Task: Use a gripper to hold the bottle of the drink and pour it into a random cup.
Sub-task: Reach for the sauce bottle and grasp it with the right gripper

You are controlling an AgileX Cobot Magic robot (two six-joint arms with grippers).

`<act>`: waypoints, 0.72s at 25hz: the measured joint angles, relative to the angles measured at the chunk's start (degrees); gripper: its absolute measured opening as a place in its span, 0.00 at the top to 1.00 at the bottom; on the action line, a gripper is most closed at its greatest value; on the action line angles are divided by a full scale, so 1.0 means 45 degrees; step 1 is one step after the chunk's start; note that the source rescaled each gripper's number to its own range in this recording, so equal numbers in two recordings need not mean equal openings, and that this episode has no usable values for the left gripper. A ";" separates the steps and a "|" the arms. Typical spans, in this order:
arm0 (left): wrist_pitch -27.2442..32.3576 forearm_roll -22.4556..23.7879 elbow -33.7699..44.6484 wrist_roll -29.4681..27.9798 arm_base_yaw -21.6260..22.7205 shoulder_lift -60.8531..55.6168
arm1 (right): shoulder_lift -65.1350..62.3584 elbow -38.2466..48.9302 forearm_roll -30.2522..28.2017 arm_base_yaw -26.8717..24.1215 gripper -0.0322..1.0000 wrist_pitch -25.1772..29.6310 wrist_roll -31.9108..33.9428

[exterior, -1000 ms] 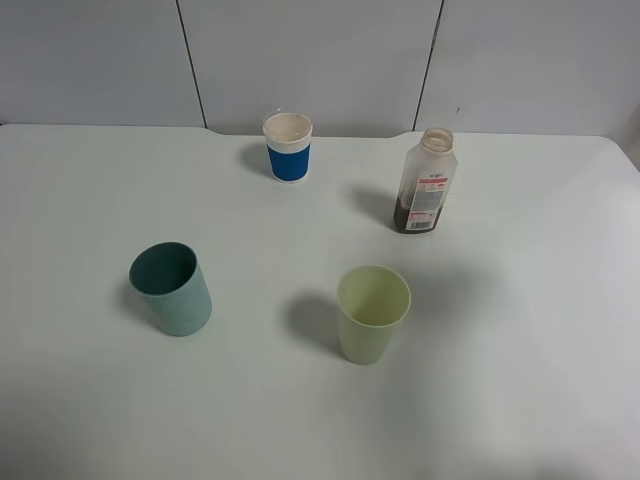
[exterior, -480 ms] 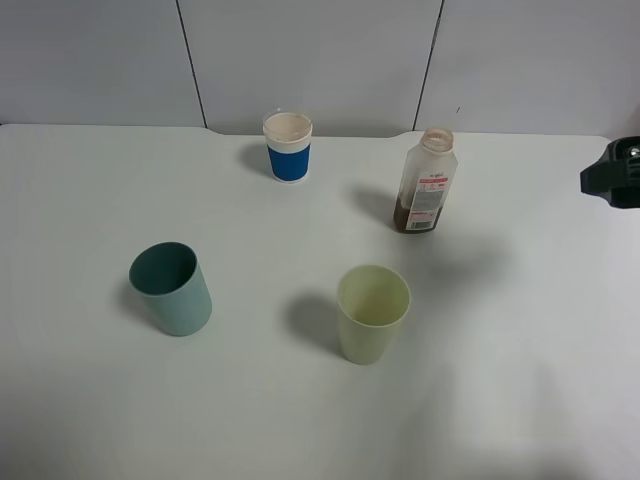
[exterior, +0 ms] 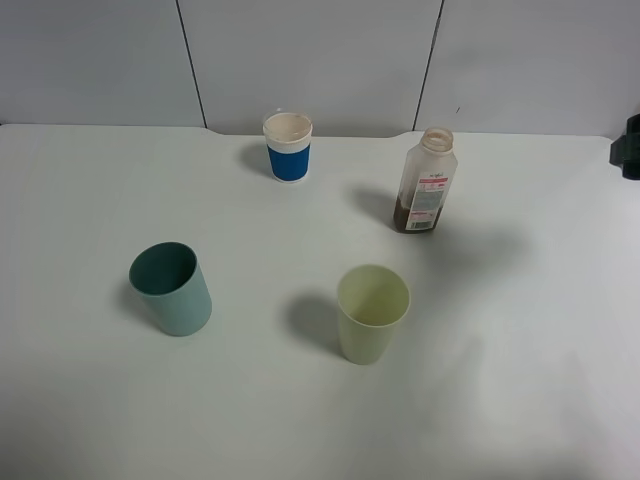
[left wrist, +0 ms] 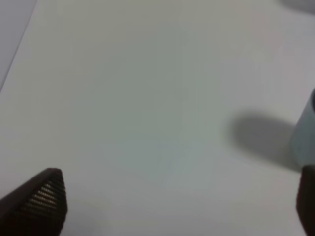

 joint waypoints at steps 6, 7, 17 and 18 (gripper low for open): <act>0.0000 0.0000 0.0000 0.0000 0.0000 0.0000 | 0.0367 0.0212 -0.3699 0.0000 0.11 -0.1058 0.3973; 0.0000 0.0000 0.0000 0.0000 0.0000 0.0000 | 0.0419 0.0401 -0.4358 0.0000 0.12 -0.1494 0.4569; 0.0000 0.0000 0.0000 0.0000 0.0000 0.0000 | 0.1997 0.1089 -0.7926 0.0000 0.15 -0.4624 0.5992; 0.0000 0.0000 0.0000 0.0000 0.0000 0.0000 | 0.2202 0.1089 -0.7979 0.0000 0.15 -0.4624 0.5621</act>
